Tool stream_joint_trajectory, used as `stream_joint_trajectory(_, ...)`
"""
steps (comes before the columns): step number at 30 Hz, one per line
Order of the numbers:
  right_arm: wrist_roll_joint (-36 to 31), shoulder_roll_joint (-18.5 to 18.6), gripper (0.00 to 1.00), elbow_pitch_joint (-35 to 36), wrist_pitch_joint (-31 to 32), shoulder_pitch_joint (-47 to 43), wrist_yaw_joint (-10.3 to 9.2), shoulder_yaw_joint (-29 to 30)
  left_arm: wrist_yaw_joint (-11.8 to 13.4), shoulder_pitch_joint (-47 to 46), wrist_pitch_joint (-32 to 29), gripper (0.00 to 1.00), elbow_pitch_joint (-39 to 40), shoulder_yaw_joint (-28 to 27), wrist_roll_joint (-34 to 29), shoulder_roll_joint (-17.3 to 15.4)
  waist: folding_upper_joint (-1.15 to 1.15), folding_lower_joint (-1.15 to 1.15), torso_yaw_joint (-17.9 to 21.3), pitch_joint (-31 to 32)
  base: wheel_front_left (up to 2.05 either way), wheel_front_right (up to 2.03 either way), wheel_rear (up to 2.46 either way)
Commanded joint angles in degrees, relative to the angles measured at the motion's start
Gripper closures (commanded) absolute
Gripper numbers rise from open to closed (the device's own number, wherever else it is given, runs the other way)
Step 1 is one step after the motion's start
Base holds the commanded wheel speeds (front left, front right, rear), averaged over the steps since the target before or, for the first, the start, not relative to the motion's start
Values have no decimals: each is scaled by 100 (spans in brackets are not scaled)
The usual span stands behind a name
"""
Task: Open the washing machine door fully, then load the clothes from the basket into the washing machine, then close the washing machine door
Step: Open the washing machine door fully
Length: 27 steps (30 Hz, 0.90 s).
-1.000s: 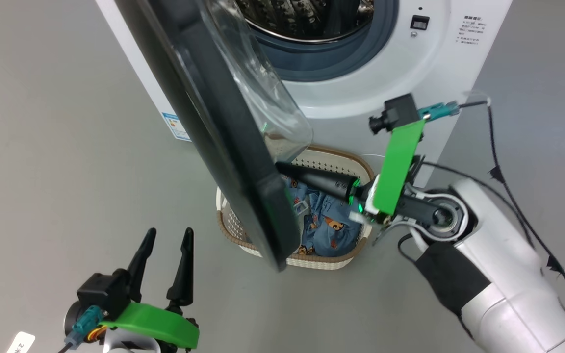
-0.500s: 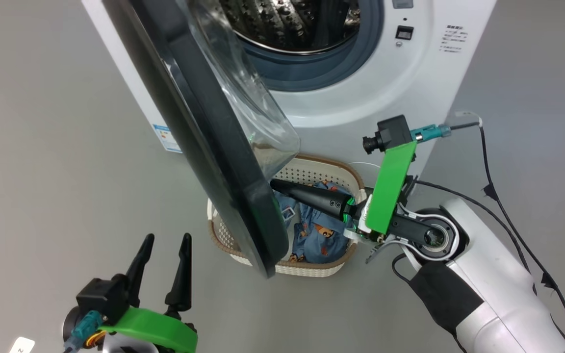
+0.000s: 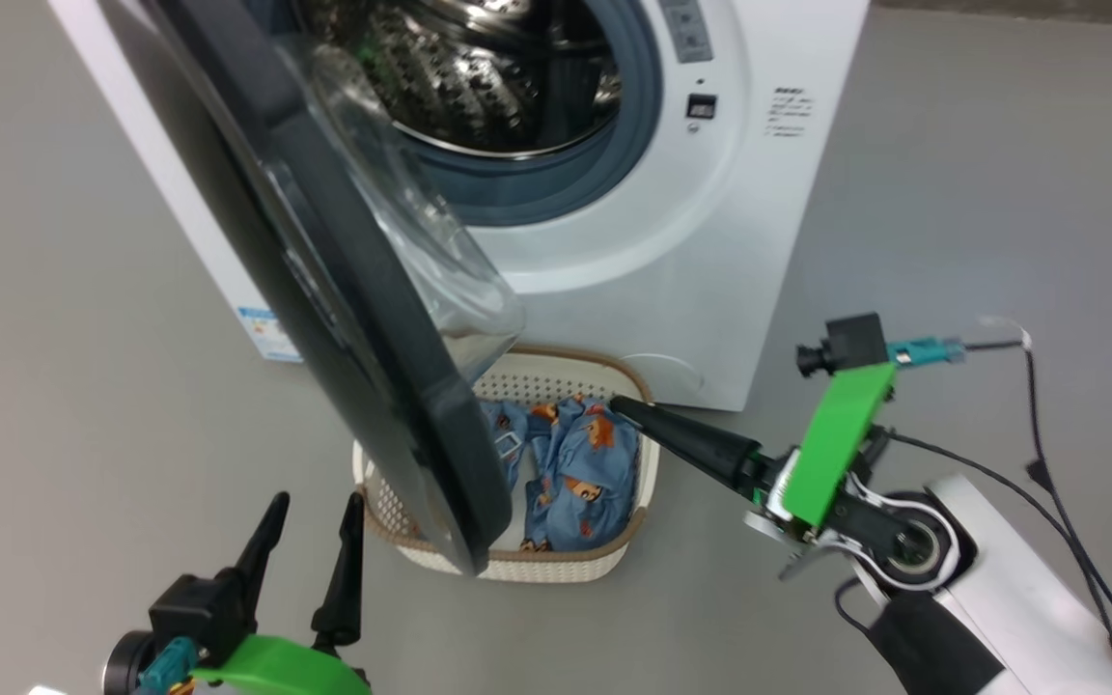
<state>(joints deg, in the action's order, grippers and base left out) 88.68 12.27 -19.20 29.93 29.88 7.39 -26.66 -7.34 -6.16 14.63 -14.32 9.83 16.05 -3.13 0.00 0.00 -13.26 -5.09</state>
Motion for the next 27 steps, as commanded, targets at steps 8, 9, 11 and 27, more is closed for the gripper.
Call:
stream_joint_trajectory(8, -320, 377, 0, 102, -499, -466, 10, -132, -13, 165, 37, 0, 187, -278, 93, -228, 0, 0, 498, 333, 0, 0, 0)
stream_joint_trajectory(9, -351, 426, 0, 58, -557, -525, 10, -170, -14, 198, 37, 0, 189, -302, 96, -234, 0, 0, 546, 360, 0, 0, 0)
stream_joint_trajectory(11, -375, 517, 0, -7, -669, -637, 10, -225, -14, 261, 37, 0, 199, -357, 99, -241, 0, 0, 641, 400, 0, 0, 0)
stream_joint_trajectory(27, -1030, 1320, 0, -390, -2388, -1132, 10, -821, -14, 515, 37, 0, 362, -705, 90, -281, 0, 0, 1151, 468, 0, 0, 0)
